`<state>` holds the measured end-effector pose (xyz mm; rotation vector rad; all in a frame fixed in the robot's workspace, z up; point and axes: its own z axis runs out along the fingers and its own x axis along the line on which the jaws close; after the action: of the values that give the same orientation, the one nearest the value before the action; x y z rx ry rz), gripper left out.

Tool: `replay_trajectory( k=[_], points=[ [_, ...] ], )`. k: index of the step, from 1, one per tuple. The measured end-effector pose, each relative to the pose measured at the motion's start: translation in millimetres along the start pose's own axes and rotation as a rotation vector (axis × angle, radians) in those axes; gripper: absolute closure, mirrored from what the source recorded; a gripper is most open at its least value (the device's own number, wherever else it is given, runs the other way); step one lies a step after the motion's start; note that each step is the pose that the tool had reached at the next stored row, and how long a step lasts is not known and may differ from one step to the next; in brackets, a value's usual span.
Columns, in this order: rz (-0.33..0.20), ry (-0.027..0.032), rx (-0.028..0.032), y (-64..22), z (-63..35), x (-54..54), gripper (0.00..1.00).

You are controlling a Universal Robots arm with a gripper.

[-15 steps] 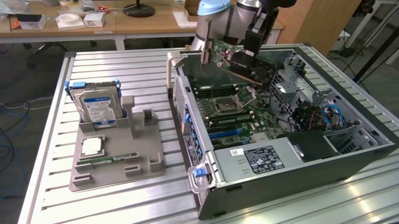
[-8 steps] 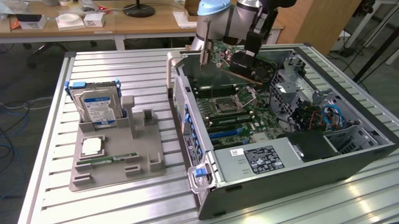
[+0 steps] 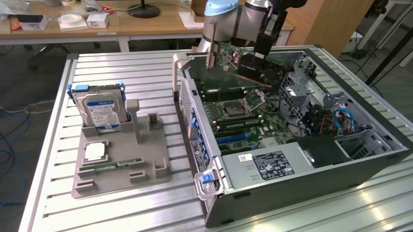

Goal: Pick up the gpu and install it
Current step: 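Insert the gpu into the slot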

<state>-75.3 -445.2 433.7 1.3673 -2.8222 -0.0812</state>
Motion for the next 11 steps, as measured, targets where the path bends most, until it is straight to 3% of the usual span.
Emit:
replay_trajectory(
  k=[11],
  points=[
    [-0.034,0.0017,-0.0006,0.0,0.0,0.0,0.74]
  ],
)
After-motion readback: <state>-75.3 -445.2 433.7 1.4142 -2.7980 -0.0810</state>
